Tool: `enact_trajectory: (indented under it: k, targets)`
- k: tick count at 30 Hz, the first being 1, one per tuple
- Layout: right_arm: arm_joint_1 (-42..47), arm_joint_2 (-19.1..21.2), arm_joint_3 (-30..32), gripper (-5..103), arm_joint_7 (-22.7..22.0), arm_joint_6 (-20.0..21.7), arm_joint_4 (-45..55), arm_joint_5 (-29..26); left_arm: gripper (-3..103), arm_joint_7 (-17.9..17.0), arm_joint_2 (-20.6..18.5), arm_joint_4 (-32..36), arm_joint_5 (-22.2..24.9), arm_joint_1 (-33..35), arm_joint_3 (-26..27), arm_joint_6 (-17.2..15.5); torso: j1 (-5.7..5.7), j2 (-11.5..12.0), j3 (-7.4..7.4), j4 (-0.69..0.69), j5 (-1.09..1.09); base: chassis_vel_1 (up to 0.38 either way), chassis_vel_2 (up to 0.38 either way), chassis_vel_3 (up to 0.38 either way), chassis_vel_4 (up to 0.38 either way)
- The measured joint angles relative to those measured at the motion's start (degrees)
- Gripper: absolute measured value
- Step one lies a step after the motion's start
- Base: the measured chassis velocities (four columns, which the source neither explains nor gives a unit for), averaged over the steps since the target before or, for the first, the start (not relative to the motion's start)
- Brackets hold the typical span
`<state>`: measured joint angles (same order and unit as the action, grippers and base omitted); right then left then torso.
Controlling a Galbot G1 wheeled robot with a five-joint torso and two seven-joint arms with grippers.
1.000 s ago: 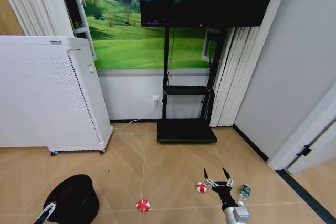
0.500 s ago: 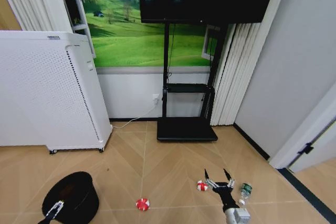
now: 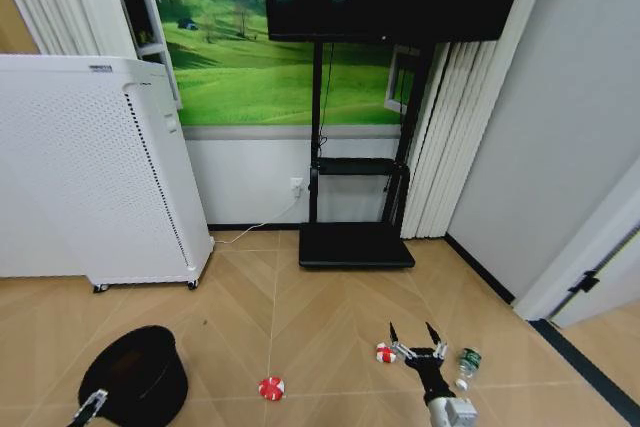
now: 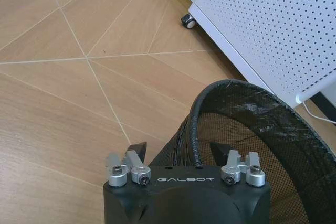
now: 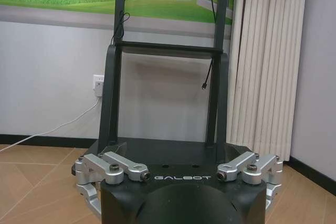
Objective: Pick up the trash bin and place the garbage on the floor into it.
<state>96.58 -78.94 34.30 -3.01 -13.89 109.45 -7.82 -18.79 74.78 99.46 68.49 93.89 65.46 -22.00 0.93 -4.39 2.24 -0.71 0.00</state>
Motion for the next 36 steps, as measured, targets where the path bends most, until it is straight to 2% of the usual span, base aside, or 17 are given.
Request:
enact_trajectory:
  k: [1,6,7,9,10,11,12,14,15,23,26,29,30,32,33,34,36]
  targets:
    - [0.00,0.00,0.00,100,0.00,0.00,0.00,0.00,72,0.00,0.00,0.00,0.00,0.00,0.00,0.00,0.00,0.00,0.00,0.00,0.00,0.000,0.000,0.000,0.000]
    - [0.16,-0.04,0.05,100,-0.01,-0.26,-0.06,-0.24,50,0.36,-0.11,0.19,0.76,-0.32,-0.12,0.31,0.05,-0.15,0.12,0.00,0.00,0.000,0.000,0.000,0.000]
    - [0.16,-0.04,0.05,100,-0.01,-0.26,-0.06,-0.24,50,0.36,-0.11,0.19,0.76,-0.32,-0.12,0.31,0.05,-0.15,0.12,0.00,0.00,0.000,0.000,0.000,0.000]
    - [0.12,0.01,0.27,100,-0.02,-0.26,-0.12,-0.55,39,0.36,-0.14,0.49,1.00,-0.33,-0.12,0.28,0.05,-0.20,0.16,0.00,0.00,0.000,0.000,0.000,0.000]
    - [0.12,0.01,0.27,100,-0.02,-0.26,-0.12,-0.55,39,0.36,-0.14,0.49,1.00,-0.33,-0.12,0.28,0.05,-0.20,0.16,0.00,0.00,0.000,0.000,0.000,0.000]
    - [0.10,0.06,0.37,100,-0.02,-0.26,-0.12,-0.65,34,0.37,-0.17,0.51,0.99,-0.32,-0.12,0.28,0.06,-0.23,0.18,0.00,0.00,0.000,0.000,0.000,0.000]
    - [0.05,0.09,0.41,100,-0.02,-0.26,-0.12,-0.72,23,0.38,-0.21,0.51,0.99,-0.31,-0.12,0.28,0.07,-0.25,0.20,0.00,0.00,0.000,0.000,0.000,0.000]
    - [0.02,0.10,0.43,100,-0.02,-0.26,-0.12,-0.76,23,0.41,-0.23,0.48,0.99,-0.28,-0.11,0.28,0.07,-0.27,0.21,0.00,0.00,0.000,0.000,0.000,0.000]
    - [0.01,0.10,0.43,100,-0.02,-0.27,-0.12,-0.78,12,0.42,-0.28,0.32,0.97,-0.26,-0.09,0.29,0.08,-0.29,0.23,0.00,0.00,0.000,0.000,0.000,0.000]
    - [-0.10,0.15,0.44,100,-0.05,-0.32,-0.10,-0.91,7,0.72,-0.29,-0.74,0.86,-0.12,-0.01,0.79,0.09,-0.35,0.27,-0.01,0.00,0.000,0.000,0.000,0.000]
    - [-0.16,0.16,0.55,100,-0.08,-0.38,-0.10,-1.00,7,1.79,-0.29,-1.07,-1.19,0.23,0.14,1.64,0.10,-0.38,0.30,0.00,-0.01,0.000,0.000,0.000,0.000]
    - [-0.18,-0.06,0.50,100,-0.25,-0.54,-0.37,-1.00,7,7.43,-0.88,-1.67,-10.14,1.02,1.31,4.92,0.10,-0.40,0.32,0.00,-0.01,0.000,0.000,0.000,0.000]
    - [-0.18,-0.06,0.50,100,-0.25,-0.54,-0.37,-1.00,7,7.43,-0.88,-1.67,-10.14,1.02,1.31,4.92,0.10,-0.40,0.32,0.00,-0.01,0.000,0.000,0.000,0.000]
    - [-0.22,-0.35,-0.10,100,-0.39,-0.53,-0.57,-0.73,7,12.22,-1.63,-1.69,-14.87,1.67,2.74,7.50,0.11,-0.42,0.33,0.01,-0.01,0.000,0.000,0.000,0.000]
    - [-0.22,-0.35,-0.10,100,-0.39,-0.53,-0.57,-0.73,7,12.22,-1.63,-1.69,-14.87,1.67,2.74,7.50,0.11,-0.42,0.33,0.01,-0.01,0.000,0.000,0.000,0.000]
    - [-0.39,-0.49,-1.19,100,-0.68,-0.19,-0.71,-0.13,7,15.84,-2.21,-0.82,-17.55,2.27,3.97,9.43,0.10,-0.43,0.34,0.00,-0.01,0.000,0.000,0.000,0.000]
    - [-1.27,-0.45,-2.84,100,-1.06,0.77,-0.86,0.23,7,19.01,-2.72,1.16,-20.45,3.07,5.40,11.01,0.11,-0.45,0.35,-0.02,0.01,0.000,0.000,0.000,0.000]
